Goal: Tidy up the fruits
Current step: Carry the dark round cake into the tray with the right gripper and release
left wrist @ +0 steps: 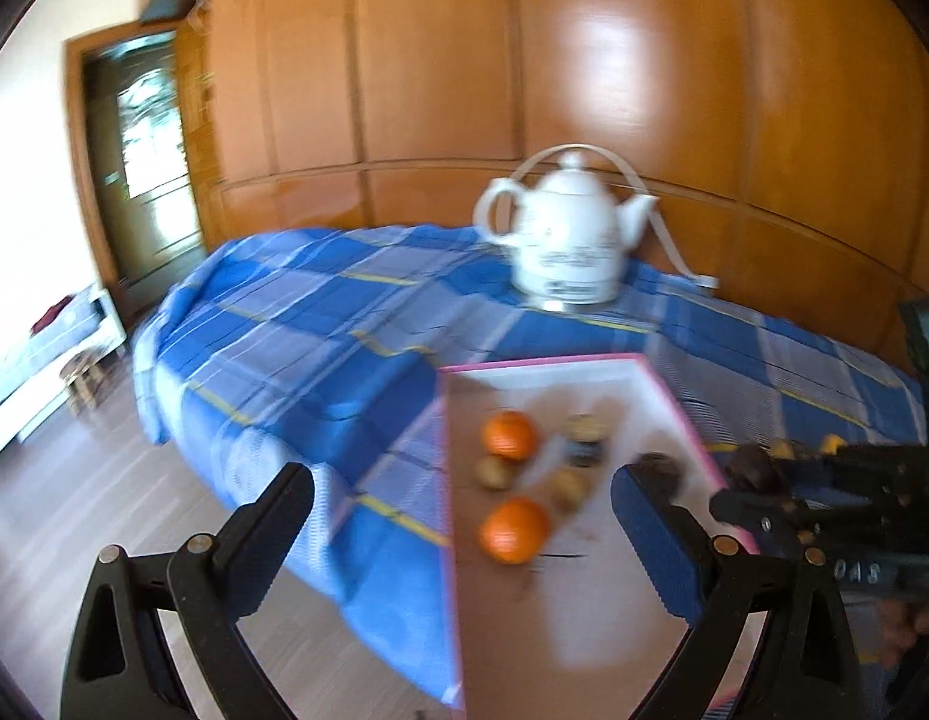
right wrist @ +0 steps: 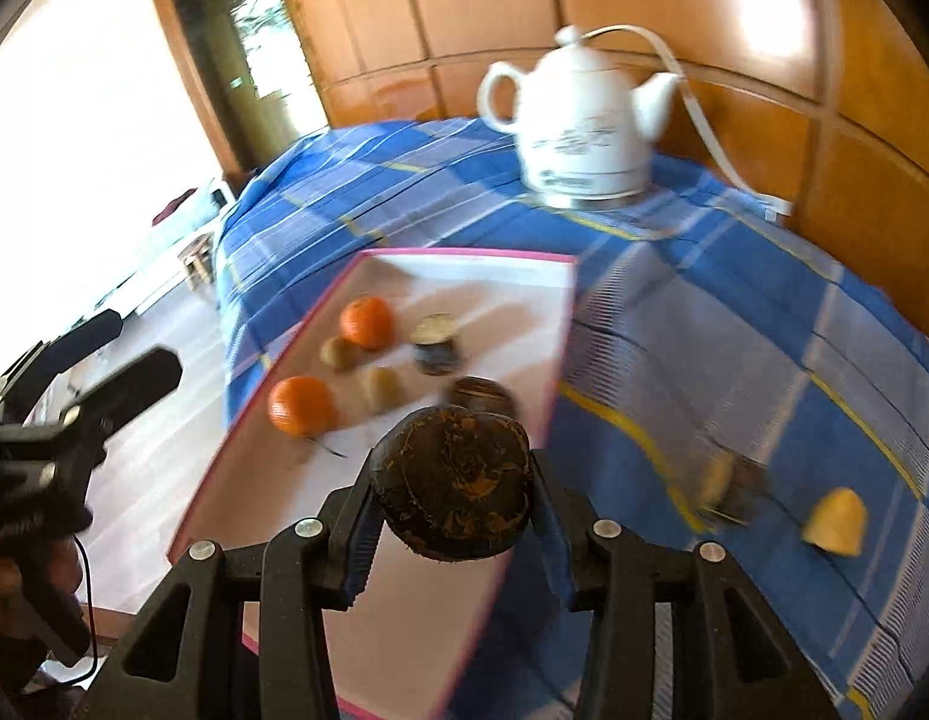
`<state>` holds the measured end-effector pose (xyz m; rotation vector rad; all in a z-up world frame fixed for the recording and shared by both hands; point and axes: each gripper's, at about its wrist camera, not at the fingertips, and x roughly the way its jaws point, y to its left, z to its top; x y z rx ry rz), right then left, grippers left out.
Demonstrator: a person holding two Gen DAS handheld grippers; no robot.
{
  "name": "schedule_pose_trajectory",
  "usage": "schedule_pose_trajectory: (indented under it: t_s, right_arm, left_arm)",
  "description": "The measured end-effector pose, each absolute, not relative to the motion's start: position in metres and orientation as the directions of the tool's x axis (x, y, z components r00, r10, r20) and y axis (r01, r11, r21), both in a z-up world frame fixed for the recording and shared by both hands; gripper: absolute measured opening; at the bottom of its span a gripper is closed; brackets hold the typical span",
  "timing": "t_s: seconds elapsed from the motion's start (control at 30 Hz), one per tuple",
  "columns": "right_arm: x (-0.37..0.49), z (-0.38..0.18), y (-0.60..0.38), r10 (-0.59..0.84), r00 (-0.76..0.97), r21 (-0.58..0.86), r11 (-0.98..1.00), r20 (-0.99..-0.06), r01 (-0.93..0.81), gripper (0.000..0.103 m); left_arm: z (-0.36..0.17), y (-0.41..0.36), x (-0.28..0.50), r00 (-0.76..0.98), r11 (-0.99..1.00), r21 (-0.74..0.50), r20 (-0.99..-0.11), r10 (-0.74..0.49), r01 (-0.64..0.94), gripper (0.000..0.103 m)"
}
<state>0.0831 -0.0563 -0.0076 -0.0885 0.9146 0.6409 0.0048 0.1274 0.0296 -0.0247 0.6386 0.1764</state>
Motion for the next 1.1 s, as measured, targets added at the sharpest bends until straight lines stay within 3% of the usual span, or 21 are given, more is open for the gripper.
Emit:
schedule_pose_trajectory:
  t_s: [0.43, 1.1]
  right_arm:
    - [0.094, -0.045, 0.009, 0.404, 0.393, 0.115, 0.804, -0.826, -0.584, 0.048]
    - [0.079, 0.013, -0.067, 0.227, 0.682, -0.009, 0.946, -0.695, -0.325, 0.048]
  left_arm:
    - [0.008, 0.160, 0.008, 0.741, 0.963, -0.004, -0.641, 0.203, -0.268, 0.100]
    - [0.001, 0.114, 0.014, 0.739, 0.988, 0.003, -0.663, 0.119, -0.156, 0.101]
